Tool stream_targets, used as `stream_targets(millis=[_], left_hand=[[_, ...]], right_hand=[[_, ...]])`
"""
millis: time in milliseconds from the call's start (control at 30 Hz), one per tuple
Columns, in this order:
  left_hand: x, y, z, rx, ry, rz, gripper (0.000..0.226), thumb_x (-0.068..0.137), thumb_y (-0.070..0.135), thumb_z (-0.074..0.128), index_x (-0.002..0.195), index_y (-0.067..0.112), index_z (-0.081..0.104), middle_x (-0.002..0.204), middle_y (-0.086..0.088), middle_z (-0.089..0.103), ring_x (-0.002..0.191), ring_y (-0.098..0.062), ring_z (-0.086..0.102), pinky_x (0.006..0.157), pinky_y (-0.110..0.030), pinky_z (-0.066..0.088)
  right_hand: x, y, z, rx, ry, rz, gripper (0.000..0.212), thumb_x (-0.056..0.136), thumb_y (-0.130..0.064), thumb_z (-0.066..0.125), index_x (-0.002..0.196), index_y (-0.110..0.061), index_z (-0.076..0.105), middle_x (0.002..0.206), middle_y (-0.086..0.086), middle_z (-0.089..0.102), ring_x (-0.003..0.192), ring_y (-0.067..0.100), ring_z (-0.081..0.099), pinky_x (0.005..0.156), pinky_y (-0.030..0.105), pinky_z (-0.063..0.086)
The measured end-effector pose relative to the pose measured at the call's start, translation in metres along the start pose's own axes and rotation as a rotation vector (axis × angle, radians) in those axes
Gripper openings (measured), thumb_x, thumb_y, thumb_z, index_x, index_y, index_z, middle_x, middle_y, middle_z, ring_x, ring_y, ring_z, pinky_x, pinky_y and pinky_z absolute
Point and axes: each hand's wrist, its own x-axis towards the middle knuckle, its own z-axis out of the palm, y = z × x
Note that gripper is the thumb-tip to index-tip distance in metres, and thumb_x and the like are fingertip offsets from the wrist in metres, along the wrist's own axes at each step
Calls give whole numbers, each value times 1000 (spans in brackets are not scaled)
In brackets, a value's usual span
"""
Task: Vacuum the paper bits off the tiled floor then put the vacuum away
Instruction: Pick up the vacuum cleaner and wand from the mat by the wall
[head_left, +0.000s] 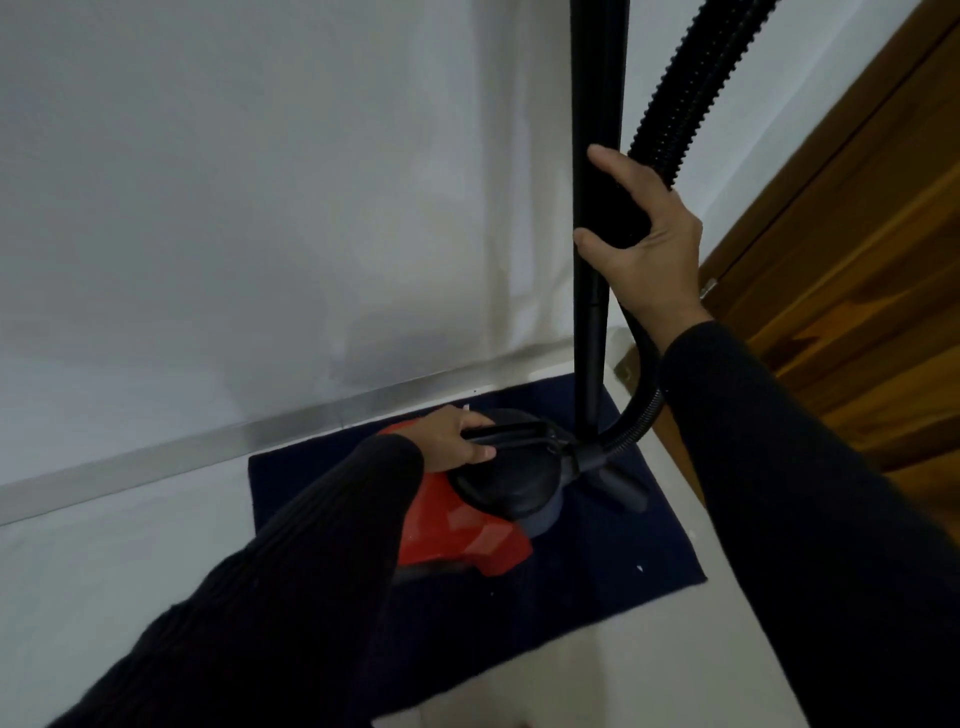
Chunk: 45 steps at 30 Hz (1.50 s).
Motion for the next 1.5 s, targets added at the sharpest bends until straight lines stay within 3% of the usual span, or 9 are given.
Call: stream_targets(millis=[200, 367, 533, 767, 900, 1067, 1133, 1300, 1500], left_hand=[[-84, 83, -10, 101, -30, -30, 19, 88, 17, 62, 106, 13, 66, 98, -6, 67, 89, -15, 60, 86, -29, 45], [-164, 153, -23, 44, -56, -53, 18, 88, 16, 62, 104, 21, 67, 95, -4, 68, 89, -15, 62, 85, -29, 47], [-246, 218, -31, 21, -80, -59, 46, 91, 13, 60, 134, 26, 52, 122, 0, 62, 109, -11, 56, 99, -23, 40], [-357, 268, -10, 124, -128, 16, 51, 91, 12, 60, 138, 29, 48, 119, 12, 55, 108, -3, 50, 82, -6, 30], [-402, 274, 15, 98, -176, 34, 53, 88, 9, 62, 136, 29, 49, 132, 5, 58, 122, -10, 52, 106, -23, 35], [-465, 282, 66, 92, -214, 6, 54, 90, 14, 60, 136, 38, 47, 136, 7, 54, 124, -10, 50, 110, -31, 35], [-490, 285, 89, 90, -221, 8, 54, 90, 15, 60, 136, 41, 46, 140, 9, 51, 126, -10, 47, 112, -34, 33], [-556, 287, 153, 57, -222, -2, 54, 91, 19, 59, 136, 46, 43, 145, 11, 45, 129, -10, 43, 113, -34, 32], [-632, 278, 222, 12, -255, -24, 54, 90, 20, 60, 130, 52, 45, 138, 5, 52, 120, -13, 52, 108, -36, 39]], right_hand=[[10, -82, -56, 24, -26, 26, 62, 77, -2, 68, 133, -25, 55, 130, -8, 58, 122, 16, 53, 109, 34, 42], [13, -172, -107, -31, -46, 36, 60, 78, -4, 70, 133, -26, 56, 127, -11, 59, 114, 17, 55, 102, 14, 39], [-2, -265, -156, -98, -1, 19, 58, 78, -5, 70, 132, -25, 58, 122, 0, 63, 111, 21, 58, 96, 5, 37], [-59, -381, -216, -199, 85, 6, 58, 77, -2, 71, 131, -20, 58, 125, -9, 60, 115, 23, 58, 94, -6, 20], [-99, -426, -247, -219, 124, 20, 58, 78, -5, 70, 131, -26, 55, 126, -13, 58, 116, 10, 55, 103, 3, 24], [-160, -472, -278, -211, 150, 44, 58, 78, -6, 68, 131, -25, 53, 126, -20, 53, 115, -17, 46, 113, 25, 32], [-187, -487, -291, -201, 159, 46, 58, 78, -5, 69, 131, -22, 55, 126, -20, 53, 116, -17, 45, 112, 23, 33], [-261, -527, -316, -172, 167, 21, 58, 77, -7, 68, 129, -30, 52, 128, -20, 54, 120, -10, 48, 110, 50, 36], [-345, -580, -335, -197, 142, 66, 58, 77, -8, 67, 130, -28, 53, 126, -26, 52, 121, -8, 48, 111, 50, 35]])
